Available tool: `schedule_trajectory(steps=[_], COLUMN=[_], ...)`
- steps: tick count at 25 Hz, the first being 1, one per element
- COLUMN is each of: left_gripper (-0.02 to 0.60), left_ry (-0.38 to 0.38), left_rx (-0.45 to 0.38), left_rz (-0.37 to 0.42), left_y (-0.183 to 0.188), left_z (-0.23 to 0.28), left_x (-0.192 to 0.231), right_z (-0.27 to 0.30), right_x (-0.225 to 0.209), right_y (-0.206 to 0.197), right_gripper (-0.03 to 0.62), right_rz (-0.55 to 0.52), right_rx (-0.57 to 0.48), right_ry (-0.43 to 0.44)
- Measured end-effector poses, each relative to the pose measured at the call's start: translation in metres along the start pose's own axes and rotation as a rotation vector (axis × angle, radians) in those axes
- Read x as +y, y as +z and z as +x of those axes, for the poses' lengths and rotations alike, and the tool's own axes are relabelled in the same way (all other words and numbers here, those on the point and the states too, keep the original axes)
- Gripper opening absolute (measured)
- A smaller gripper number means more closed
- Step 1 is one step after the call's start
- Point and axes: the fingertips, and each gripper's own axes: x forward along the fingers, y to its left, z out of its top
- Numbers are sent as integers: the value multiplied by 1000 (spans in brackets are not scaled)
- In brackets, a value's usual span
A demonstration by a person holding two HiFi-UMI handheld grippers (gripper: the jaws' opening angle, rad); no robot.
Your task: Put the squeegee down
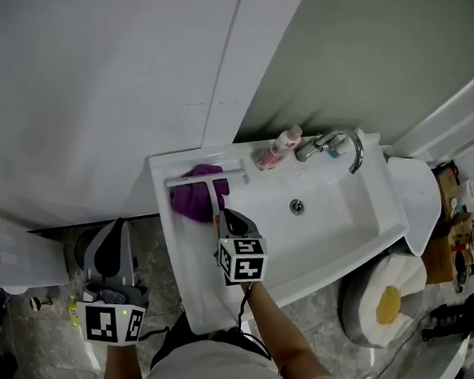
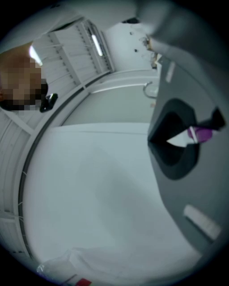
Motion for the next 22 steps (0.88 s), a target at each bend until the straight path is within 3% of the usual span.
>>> schedule_trajectory(steps=[22], left_gripper=[8], left_ry=[-48], left_rx=[-79], left_rz=[31], left_y=[39], left_z=[-51], left_x=[-92], right_z=[-183], right_x=[0], right_y=[61], right_gripper=[2], right_rz=[-119], right_rx=[-349], right_ry=[43])
